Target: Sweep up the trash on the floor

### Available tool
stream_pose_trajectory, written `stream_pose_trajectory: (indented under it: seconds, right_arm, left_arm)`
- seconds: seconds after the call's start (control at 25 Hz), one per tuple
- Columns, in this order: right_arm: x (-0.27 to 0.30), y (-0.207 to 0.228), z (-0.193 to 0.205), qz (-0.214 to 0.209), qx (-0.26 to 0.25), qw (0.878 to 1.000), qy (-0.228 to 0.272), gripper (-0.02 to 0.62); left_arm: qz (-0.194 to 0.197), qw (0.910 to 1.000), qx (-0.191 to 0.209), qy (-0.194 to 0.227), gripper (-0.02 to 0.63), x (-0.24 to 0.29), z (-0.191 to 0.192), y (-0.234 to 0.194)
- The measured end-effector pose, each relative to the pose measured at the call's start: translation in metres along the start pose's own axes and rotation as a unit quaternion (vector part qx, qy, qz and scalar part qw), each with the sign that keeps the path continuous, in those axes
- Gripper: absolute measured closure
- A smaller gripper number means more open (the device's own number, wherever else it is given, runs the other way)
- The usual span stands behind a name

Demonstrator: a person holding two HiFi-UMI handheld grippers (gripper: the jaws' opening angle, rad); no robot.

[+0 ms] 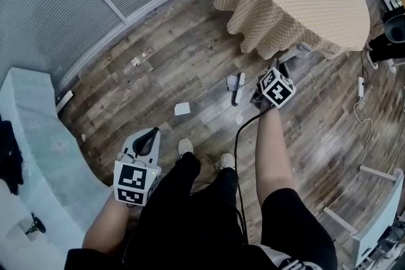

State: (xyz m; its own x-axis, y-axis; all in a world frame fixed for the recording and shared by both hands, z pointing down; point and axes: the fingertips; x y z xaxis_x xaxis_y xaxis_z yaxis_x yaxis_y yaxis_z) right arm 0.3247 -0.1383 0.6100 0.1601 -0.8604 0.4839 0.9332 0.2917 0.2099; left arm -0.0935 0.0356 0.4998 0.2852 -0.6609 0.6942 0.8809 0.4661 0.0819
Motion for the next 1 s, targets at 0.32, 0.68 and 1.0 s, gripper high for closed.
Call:
stream_pose_trajectory:
  seconds: [0.32, 0.68, 1.0]
  right_arm:
    - [-0.001, -0.018, -0.009, -0.026, 0.059, 0.998, 0.007, 0.509]
    - [-0.078, 0.023, -0.011, -0.024, 0.09, 0.996, 0.007, 0.509]
    - [-0.147, 0.088, 0.007, 0.033, 0.006, 0.999, -0.027, 0.509]
  left_arm:
    - [-0.004, 0.9999, -0.012, 0.009, 0.608, -0.002, 0.001, -0.01]
    - [0.014, 0.999, -0.025, 0.034, 0.609, -0.013, -0.017, 0.019]
    - [0.042, 0.9981, -0.013, 0.043, 0.609, -0.01, -0.033, 0.056]
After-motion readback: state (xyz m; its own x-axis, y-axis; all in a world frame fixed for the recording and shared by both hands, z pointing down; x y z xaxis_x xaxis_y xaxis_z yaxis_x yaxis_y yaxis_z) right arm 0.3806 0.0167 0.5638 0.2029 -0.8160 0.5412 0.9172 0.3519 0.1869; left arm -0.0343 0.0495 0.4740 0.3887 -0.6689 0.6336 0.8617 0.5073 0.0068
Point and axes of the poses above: the fingertips, and each gripper's own axes: x forward along the fingers, y to its right, z out of its underside, and after that the axes turned 10 degrees about -z, right-handed
